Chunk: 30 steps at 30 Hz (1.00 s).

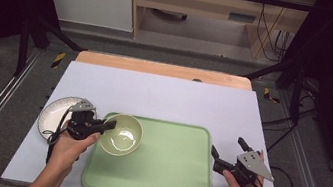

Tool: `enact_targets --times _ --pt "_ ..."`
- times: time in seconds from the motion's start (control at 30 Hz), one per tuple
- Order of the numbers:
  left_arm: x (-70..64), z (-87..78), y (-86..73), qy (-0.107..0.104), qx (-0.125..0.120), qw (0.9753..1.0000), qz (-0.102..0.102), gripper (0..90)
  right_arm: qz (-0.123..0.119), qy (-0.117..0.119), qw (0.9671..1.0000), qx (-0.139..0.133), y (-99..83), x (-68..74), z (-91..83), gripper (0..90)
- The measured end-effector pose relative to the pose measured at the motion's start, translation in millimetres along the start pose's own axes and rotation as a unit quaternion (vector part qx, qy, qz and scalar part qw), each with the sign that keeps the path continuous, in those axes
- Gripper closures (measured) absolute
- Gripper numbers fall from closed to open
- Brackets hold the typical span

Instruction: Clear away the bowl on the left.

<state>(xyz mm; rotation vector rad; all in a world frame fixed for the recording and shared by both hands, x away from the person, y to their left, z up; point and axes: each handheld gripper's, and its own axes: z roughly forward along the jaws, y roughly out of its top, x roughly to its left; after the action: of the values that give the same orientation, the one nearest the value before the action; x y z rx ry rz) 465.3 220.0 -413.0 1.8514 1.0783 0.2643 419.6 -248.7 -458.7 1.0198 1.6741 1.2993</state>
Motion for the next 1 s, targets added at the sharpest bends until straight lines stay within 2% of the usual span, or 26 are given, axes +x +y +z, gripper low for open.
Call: enact_targets --times 0.27,0.67,1.0 --pt "-8.9 9.7 2.0 -0.008 0.013 0.9998 0.01 83.3 -0.001 0.002 1.0 -0.002 0.2 0.7 -0.3 7.0" --pt "-9.4 23.3 7.4 -0.015 0.022 0.9995 0.018 83.3 0.001 -0.001 1.0 0.0 -0.3 -0.1 -0.3 7.0" --pt "-17.7 33.8 6.6 -0.028 0.038 0.9985 0.028 83.3 0.0 0.0 1.0 -0.001 0.0 0.1 -0.7 7.0"
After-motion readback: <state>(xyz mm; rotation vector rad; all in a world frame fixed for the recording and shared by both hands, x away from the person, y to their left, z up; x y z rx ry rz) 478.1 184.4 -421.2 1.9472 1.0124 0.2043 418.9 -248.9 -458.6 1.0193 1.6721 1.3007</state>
